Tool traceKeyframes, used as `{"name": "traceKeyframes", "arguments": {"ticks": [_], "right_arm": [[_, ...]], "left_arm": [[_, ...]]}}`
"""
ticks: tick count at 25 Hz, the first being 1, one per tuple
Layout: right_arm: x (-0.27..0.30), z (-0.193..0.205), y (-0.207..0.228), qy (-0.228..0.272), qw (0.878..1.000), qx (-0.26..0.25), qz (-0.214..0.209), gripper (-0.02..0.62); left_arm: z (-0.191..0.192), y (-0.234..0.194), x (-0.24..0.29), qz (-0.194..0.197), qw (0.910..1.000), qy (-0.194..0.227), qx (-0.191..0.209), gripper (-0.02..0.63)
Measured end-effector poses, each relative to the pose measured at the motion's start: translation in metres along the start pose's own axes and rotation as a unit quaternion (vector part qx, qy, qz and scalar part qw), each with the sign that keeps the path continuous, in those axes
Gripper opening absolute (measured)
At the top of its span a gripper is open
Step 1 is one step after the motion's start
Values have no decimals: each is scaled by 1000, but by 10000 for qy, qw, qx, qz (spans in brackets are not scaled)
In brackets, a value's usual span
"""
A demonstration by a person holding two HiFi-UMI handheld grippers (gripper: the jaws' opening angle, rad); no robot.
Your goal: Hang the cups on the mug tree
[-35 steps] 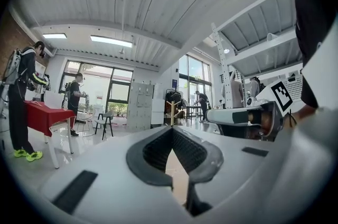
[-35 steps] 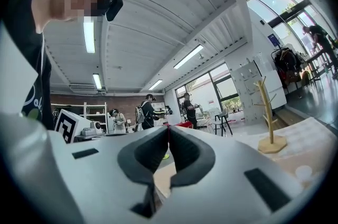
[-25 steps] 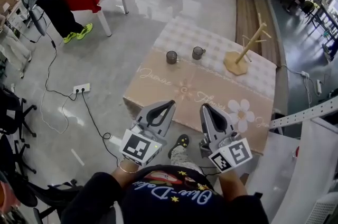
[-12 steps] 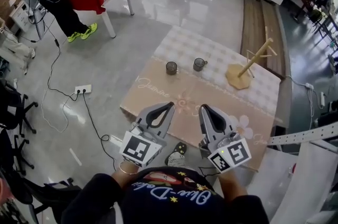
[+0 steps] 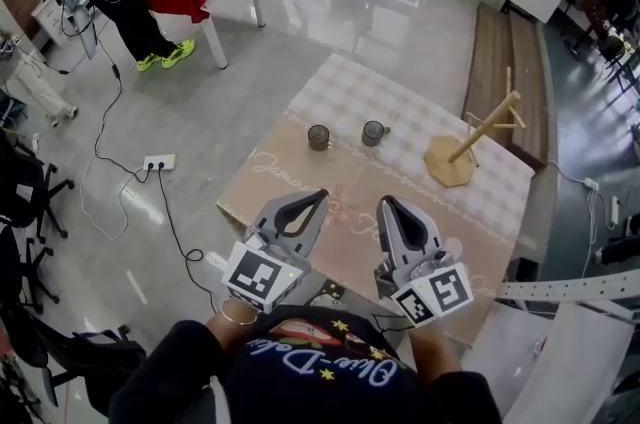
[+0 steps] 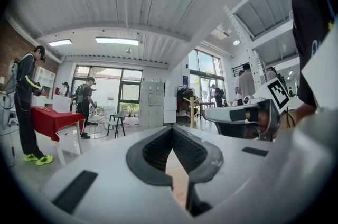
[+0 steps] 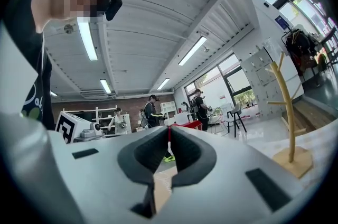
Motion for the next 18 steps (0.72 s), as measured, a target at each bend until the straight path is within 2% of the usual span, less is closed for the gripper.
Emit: {"name": "traceKeyframes", "arguments": {"ticks": [8,18], "right_arm": [[5,4,26,68,9999,48,-58,9],[15,13,32,-60,9995,5,-320,9]], "left_arm": [[0,-2,20,-151,9998,-45,143,2],[3,-9,21,-372,9991,-102,152,2]]}}
Point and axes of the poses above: the fingertips, and each gripper's own axes: x forward along the fingers, y to its right, z out of its underside, the point moved 8 cm from there along -x, backward along the fingers, and after that the axes turned 8 degrees about -x, right-handed, at the moved point
